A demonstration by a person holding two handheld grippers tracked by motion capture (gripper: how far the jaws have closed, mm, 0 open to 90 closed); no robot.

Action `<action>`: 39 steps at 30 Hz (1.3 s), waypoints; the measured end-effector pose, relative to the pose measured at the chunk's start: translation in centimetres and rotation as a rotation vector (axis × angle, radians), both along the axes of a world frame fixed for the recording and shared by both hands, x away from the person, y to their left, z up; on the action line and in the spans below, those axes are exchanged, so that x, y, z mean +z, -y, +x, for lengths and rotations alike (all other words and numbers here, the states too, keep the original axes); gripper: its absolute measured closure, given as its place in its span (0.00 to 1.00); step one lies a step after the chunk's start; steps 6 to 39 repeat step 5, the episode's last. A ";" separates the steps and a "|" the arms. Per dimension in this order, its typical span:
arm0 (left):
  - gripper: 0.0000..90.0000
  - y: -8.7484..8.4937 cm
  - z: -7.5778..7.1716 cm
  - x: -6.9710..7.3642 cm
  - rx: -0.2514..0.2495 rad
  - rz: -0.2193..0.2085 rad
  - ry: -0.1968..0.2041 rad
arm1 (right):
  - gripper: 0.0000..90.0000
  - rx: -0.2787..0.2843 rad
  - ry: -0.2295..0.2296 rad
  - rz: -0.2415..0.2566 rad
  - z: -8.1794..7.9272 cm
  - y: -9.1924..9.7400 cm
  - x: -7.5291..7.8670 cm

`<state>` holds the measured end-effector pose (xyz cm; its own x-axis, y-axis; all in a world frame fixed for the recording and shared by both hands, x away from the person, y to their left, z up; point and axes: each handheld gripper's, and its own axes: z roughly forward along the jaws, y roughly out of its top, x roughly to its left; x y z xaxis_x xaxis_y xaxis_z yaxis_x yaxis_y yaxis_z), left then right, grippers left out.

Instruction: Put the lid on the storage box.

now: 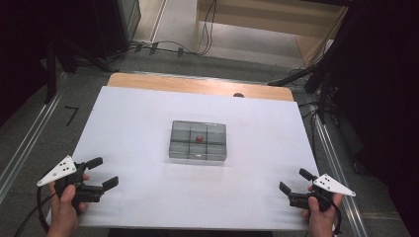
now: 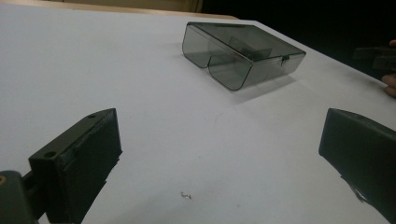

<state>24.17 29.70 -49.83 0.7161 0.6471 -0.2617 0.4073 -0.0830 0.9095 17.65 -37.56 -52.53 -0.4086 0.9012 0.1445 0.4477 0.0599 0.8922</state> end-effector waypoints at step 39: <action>0.00 0.1 -0.2 0.0 0.011 0.012 0.007 | 0.00 -0.013 -0.009 0.003 0.0 0.0 0.0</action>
